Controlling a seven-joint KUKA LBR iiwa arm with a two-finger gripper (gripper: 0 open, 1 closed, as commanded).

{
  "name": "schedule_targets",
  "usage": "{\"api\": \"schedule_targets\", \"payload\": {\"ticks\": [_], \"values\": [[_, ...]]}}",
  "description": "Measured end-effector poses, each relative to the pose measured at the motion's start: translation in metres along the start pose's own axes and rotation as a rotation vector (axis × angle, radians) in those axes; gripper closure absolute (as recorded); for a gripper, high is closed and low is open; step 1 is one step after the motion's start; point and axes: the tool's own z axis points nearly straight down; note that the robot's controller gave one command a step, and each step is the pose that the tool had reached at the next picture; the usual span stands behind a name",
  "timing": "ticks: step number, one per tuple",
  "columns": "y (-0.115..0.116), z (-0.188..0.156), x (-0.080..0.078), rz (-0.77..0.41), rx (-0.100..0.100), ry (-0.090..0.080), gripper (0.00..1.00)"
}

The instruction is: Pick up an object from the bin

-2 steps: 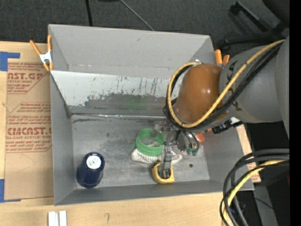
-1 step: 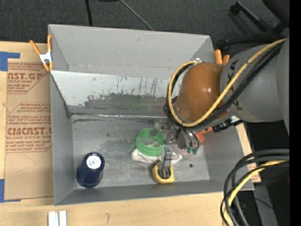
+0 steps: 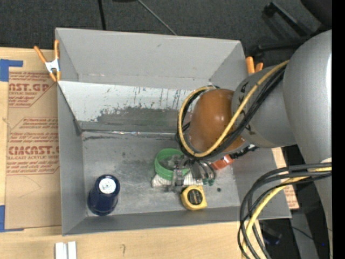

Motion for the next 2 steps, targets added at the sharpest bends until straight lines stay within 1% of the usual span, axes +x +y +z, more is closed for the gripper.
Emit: {"api": "schedule_targets", "payload": {"ticks": [1, 2], "values": [[0.0, 0.0, 0.0, 0.0, 0.0, 0.0, 1.0], [0.004, -0.147, 0.004, -0.045, 0.001, -0.001, 1.0]]}}
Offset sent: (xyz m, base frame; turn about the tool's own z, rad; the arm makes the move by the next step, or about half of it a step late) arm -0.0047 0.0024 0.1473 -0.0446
